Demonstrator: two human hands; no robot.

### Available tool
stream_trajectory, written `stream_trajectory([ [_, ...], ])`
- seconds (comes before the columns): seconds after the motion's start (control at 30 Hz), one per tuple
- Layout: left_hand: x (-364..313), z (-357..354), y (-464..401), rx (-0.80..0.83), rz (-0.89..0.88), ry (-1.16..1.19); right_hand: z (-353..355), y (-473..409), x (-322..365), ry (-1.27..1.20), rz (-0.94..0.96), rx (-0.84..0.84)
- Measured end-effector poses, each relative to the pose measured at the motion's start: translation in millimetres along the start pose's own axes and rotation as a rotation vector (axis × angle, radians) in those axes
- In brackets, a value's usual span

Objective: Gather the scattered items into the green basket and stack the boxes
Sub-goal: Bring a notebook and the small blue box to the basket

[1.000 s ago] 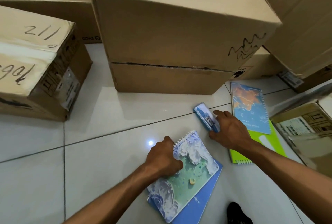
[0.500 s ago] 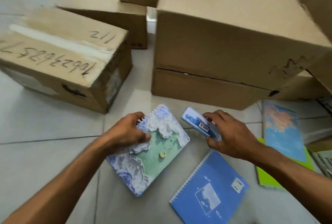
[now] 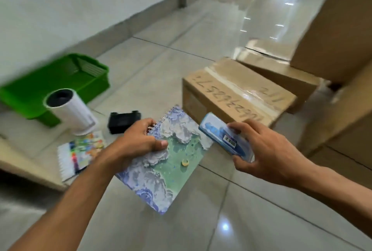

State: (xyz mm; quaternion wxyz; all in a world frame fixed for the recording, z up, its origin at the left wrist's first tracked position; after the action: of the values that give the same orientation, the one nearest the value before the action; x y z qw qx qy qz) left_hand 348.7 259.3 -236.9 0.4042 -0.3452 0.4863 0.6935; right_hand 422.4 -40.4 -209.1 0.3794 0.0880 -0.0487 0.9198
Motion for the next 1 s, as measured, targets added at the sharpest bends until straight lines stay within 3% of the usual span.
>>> stream_trajectory([
  [0.23,61,86,4,-0.432,0.15,0.236,-10,-110,63,0.06,0.141,-0.017],
  [0.53,136,115,-12,-0.64,0.408,0.184,-81,-226,111,-0.119,-0.071,0.158],
  [0.6,142,121,-15,-0.616,0.415,0.159,-99,-249,123,-0.156,-0.072,0.164],
  [0.8,139,114,-43,-0.348,0.261,0.073,-140,-310,145,-0.255,-0.164,0.138],
  [1.0,138,119,-65,-0.468,0.174,-0.242,-166,-354,155,-0.361,-0.25,0.105],
])
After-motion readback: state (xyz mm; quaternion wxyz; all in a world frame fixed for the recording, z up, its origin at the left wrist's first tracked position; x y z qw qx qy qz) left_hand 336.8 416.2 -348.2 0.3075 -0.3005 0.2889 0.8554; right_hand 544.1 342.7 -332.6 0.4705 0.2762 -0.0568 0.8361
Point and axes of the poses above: each hand's wrist, its own y-axis away from the middle knuckle, its own z-axis out of the back of the hand, x = y × z, the point moved 1 cm from there along -y, towards the middle knuckle
